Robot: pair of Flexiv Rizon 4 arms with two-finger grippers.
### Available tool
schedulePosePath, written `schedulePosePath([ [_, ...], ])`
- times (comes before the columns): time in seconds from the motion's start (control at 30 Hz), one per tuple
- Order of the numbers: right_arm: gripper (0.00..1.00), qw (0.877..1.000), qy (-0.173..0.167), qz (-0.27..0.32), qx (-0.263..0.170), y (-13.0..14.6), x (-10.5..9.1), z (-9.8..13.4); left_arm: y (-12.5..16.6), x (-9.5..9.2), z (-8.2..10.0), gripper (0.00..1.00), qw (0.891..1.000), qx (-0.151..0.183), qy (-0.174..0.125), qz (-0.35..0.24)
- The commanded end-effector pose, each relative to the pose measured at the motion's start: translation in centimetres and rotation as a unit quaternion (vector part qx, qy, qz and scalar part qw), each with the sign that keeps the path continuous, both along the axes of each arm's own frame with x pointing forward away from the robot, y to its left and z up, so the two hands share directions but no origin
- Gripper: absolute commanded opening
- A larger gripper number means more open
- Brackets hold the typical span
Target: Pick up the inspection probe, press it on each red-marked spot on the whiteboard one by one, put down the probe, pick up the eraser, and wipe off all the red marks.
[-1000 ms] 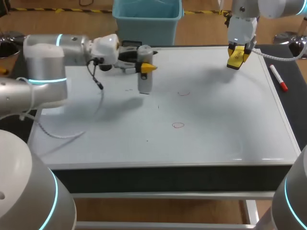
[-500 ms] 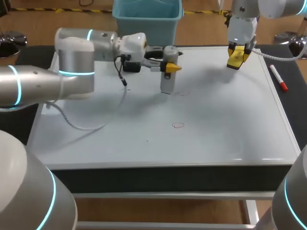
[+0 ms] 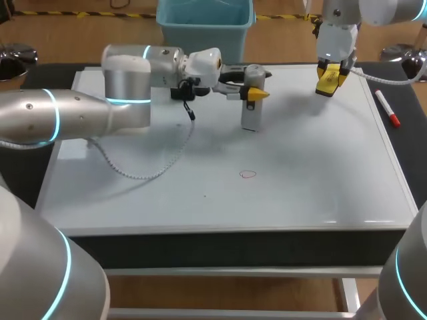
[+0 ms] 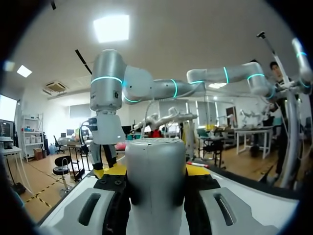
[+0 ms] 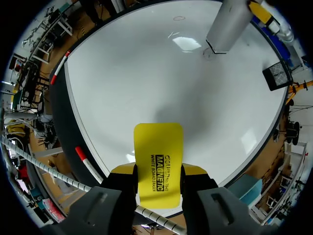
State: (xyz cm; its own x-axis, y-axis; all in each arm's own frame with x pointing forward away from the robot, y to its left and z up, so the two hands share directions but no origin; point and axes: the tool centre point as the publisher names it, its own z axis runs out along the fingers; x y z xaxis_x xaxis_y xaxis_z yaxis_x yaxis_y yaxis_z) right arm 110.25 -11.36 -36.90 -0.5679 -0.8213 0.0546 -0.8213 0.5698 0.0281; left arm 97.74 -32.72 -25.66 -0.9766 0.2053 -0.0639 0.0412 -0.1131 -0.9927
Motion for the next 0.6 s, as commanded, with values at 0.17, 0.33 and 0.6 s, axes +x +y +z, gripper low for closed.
schedulePosePath([
  [0.17,0.00,1.000,0.001,0.001,-0.002,-0.05,0.10,0.11,-0.83,0.52,-0.41,0.00,1.000,-0.008,0.000,-0.008],
  [0.33,0.00,1.000,0.001,0.001,-0.002,-0.05,0.10,0.11,-1.04,0.54,-0.82,0.00,1.000,-0.007,0.004,-0.006],
  [0.6,0.00,1.000,0.001,0.001,-0.002,-0.05,0.10,0.11,-1.29,0.63,-1.14,0.00,1.000,-0.006,0.009,-0.009],
])
